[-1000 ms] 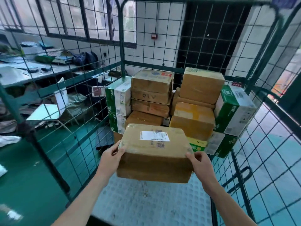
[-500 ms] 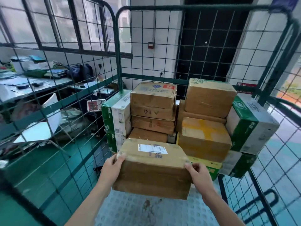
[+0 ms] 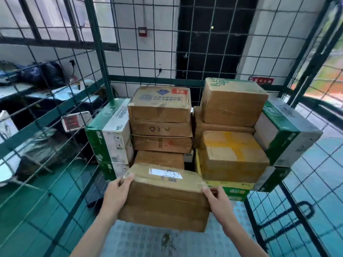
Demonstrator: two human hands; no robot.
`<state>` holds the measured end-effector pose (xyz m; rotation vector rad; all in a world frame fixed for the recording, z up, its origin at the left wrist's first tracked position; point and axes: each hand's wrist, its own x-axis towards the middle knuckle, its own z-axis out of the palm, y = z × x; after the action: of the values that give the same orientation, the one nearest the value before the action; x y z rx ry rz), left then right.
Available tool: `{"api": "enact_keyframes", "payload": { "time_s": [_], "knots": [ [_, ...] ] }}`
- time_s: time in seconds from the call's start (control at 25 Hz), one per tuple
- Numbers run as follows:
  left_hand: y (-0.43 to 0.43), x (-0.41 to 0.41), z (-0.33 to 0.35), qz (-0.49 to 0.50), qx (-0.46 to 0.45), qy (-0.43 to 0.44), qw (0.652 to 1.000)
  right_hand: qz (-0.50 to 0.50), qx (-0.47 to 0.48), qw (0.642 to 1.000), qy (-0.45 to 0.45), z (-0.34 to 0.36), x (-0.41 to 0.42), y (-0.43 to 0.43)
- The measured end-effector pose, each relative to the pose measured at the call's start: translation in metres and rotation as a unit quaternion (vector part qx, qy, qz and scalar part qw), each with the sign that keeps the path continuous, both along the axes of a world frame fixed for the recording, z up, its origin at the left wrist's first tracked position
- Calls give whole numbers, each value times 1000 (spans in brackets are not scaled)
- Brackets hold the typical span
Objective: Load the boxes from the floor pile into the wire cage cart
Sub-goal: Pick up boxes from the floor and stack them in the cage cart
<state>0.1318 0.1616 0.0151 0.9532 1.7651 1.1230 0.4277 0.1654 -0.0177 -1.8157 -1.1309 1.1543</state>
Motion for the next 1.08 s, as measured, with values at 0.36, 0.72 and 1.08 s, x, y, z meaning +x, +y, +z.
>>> {"api": "enact_keyframes", "payload": {
  "time_s": [0.36, 0.72, 1.08],
  "knots": [
    [65, 19, -22, 54, -43, -82, 994, 54, 30, 998, 8, -22, 19, 70],
    [145, 5, -9, 70, -34, 19, 997, 96, 58, 994, 19, -13, 2, 174],
    [197, -53, -71, 23, -115, 69, 991, 107, -7, 993, -49, -61, -34, 192]
  ]
}}
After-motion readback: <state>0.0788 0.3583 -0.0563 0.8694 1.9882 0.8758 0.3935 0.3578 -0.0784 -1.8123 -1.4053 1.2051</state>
